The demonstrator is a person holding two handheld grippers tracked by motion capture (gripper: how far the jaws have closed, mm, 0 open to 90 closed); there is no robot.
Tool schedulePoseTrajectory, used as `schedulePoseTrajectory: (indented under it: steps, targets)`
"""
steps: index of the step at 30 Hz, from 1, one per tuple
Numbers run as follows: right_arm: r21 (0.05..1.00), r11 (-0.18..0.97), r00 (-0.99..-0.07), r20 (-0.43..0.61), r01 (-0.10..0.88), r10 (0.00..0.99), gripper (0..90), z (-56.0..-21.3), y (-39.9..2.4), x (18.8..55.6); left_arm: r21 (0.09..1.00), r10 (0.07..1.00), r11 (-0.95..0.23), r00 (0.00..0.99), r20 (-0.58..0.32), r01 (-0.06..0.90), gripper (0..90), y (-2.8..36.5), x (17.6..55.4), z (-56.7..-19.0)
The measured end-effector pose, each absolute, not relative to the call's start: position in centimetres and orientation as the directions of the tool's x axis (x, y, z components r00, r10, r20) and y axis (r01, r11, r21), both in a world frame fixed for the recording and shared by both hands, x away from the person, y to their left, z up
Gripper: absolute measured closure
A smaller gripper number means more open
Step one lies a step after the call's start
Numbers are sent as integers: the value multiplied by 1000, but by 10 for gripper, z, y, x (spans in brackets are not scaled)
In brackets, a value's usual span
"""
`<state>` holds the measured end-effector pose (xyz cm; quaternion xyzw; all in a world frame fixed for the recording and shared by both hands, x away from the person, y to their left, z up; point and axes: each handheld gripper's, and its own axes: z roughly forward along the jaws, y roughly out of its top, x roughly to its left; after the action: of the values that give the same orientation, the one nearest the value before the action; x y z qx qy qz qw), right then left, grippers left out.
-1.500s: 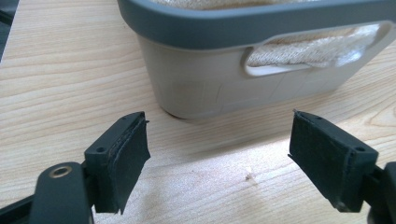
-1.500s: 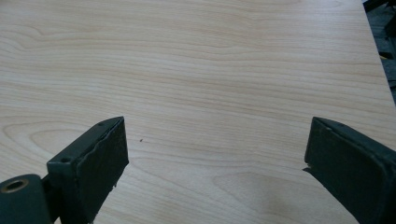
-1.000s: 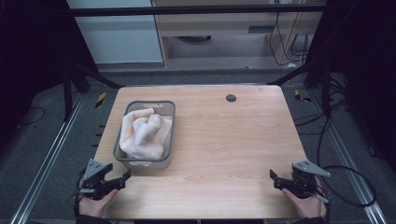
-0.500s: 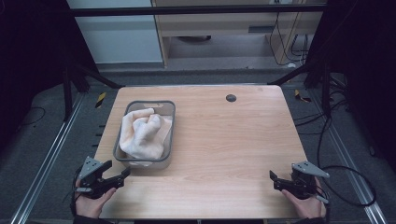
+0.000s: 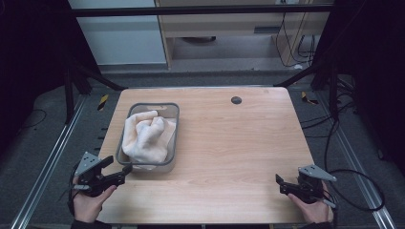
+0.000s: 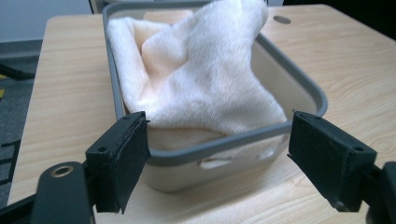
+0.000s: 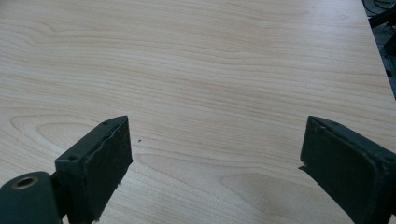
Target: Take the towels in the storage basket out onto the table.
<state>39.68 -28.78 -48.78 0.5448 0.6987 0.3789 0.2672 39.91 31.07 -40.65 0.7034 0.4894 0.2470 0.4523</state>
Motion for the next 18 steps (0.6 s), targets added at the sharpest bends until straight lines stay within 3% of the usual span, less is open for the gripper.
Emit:
schedulePoseTrajectory:
  steps: [18]
  targets:
    - [820,119,-268,43,559,962,91,-487,-287,397,877,898,-137,432,-87,461,188,303,418,-377]
